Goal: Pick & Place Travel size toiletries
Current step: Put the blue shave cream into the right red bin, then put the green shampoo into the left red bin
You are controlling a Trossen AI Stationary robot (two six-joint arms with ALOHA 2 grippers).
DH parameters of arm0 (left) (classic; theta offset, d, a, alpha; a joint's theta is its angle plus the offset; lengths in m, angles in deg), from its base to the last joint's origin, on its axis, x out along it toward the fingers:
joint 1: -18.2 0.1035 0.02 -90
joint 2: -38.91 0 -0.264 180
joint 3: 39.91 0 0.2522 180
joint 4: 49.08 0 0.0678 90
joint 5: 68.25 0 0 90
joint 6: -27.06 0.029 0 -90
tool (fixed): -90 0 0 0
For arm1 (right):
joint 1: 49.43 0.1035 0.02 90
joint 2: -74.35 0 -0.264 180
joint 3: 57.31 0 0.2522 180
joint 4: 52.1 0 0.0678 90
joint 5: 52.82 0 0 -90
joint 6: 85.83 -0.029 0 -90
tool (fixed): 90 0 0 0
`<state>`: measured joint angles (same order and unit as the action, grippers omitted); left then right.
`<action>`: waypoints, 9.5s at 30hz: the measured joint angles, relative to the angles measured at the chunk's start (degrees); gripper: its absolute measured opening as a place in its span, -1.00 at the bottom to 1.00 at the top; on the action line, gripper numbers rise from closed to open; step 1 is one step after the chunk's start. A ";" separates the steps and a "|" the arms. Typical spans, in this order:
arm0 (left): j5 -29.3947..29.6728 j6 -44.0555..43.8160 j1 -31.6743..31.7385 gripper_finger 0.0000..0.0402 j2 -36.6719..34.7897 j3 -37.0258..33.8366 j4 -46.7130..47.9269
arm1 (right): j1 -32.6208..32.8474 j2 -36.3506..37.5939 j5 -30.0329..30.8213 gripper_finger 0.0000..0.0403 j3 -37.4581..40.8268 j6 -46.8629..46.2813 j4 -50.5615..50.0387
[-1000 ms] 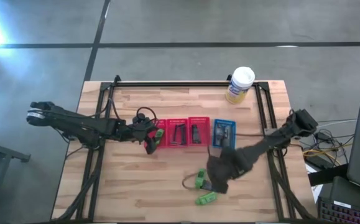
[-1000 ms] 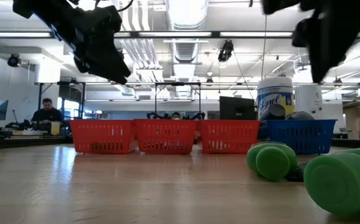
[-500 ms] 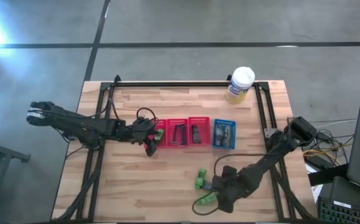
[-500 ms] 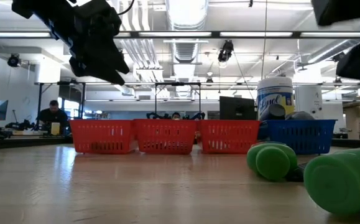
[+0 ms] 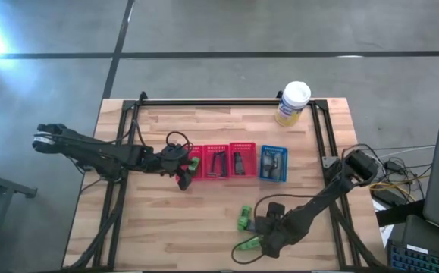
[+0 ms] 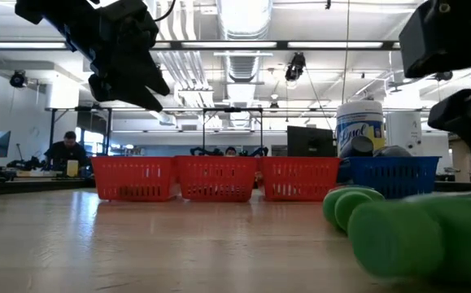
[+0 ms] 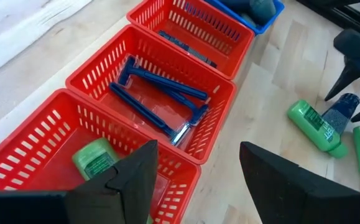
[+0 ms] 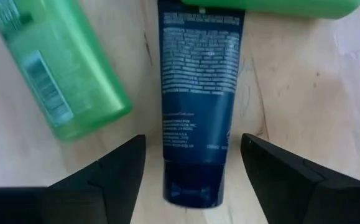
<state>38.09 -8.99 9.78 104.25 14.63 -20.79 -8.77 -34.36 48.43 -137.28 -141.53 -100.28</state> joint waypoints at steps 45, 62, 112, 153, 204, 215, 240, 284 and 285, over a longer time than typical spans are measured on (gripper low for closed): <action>3.58 82.75 -5.49 0.15 21.38 22.35 -15.98 | -28.88 33.71 -21.71 -0.40 3.52 1.28 -6.69; -3.00 87.16 -3.98 0.07 31.69 30.04 -20.26 | -28.97 33.66 -21.79 -0.37 3.70 2.38 -3.50; -2.86 -1.32 6.10 -0.98 33.42 26.32 -12.52 | -24.84 46.82 14.14 0.41 2.91 -10.12 -13.56; -0.62 -8.41 7.34 -0.60 38.29 25.66 -20.89 | -20.36 44.85 11.19 0.61 5.14 -14.11 -13.27; -18.19 5.74 -19.98 -0.61 30.91 25.44 6.49 | 1.26 -6.91 -2.10 0.59 -8.98 13.95 3.73; -17.65 6.40 -19.93 -0.61 30.59 25.42 7.02 | -0.98 -6.42 -2.09 0.46 -10.48 23.56 3.70; -13.07 3.92 -21.40 -0.61 30.05 25.42 7.41 | -4.80 -6.53 -8.79 0.51 -6.32 41.38 14.50; -0.13 40.98 -21.20 -0.43 29.64 29.83 4.47 | -8.71 8.70 -12.76 -0.19 -3.48 8.07 7.07; 2.63 43.04 -21.20 -0.37 29.64 30.13 3.84 | -8.97 8.81 -12.79 -0.18 -3.26 8.09 7.22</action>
<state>40.72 34.04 -11.43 133.89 44.76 -16.96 -17.74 -25.55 35.64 -140.54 -133.45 -93.06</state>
